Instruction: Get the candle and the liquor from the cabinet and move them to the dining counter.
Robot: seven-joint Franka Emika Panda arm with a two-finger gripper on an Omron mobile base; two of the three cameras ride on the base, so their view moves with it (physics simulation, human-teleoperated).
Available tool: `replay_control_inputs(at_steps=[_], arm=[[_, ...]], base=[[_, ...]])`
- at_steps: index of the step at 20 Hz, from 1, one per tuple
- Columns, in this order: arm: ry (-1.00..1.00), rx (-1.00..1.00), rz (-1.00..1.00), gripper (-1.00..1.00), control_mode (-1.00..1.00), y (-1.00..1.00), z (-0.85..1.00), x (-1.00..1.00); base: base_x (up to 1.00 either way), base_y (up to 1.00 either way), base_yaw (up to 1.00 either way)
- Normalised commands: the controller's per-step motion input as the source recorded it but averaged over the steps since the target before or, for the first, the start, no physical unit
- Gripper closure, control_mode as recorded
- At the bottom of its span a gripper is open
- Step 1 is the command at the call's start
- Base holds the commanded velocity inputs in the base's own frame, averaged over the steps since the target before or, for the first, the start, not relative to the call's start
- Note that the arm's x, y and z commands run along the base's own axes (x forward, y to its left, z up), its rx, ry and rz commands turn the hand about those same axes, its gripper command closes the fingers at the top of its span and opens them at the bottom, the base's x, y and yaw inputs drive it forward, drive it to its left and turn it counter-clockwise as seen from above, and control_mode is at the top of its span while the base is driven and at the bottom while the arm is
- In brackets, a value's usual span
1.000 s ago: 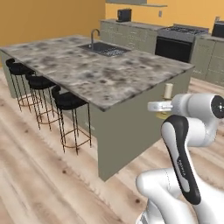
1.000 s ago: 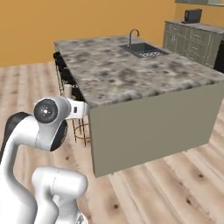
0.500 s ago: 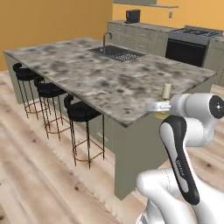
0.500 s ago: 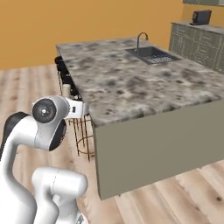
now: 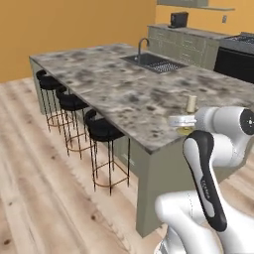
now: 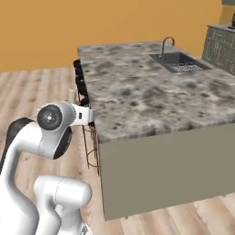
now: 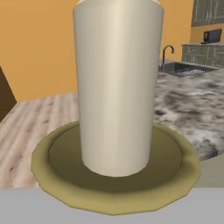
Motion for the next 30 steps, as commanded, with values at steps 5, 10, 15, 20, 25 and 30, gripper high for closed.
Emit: replay_control_inputs(at_steps=[5, 10, 15, 20, 25, 30], arm=[[0.00, 0.00, 0.00, 1.00, 1.00, 0.00, 0.00, 0.00], [0.00, 0.00, 0.00, 1.00, 1.00, 0.00, 0.00, 0.00], [0.00, 0.00, 0.00, 1.00, 1.00, 0.00, 0.00, 0.00], [0.00, 0.00, 0.00, 1.00, 1.00, 0.00, 0.00, 0.00], [0.00, 0.00, 0.00, 1.00, 1.00, 0.00, 0.00, 0.00], [0.00, 0.00, 0.00, 1.00, 1.00, 0.00, 0.00, 0.00]], base=[[0.40, -0.28, 0.32], [0.41, -0.40, 0.20], [0.41, -0.43, 0.16], [0.42, -0.39, 0.19], [0.43, -0.37, 0.20], [0.44, -0.37, 0.19]])
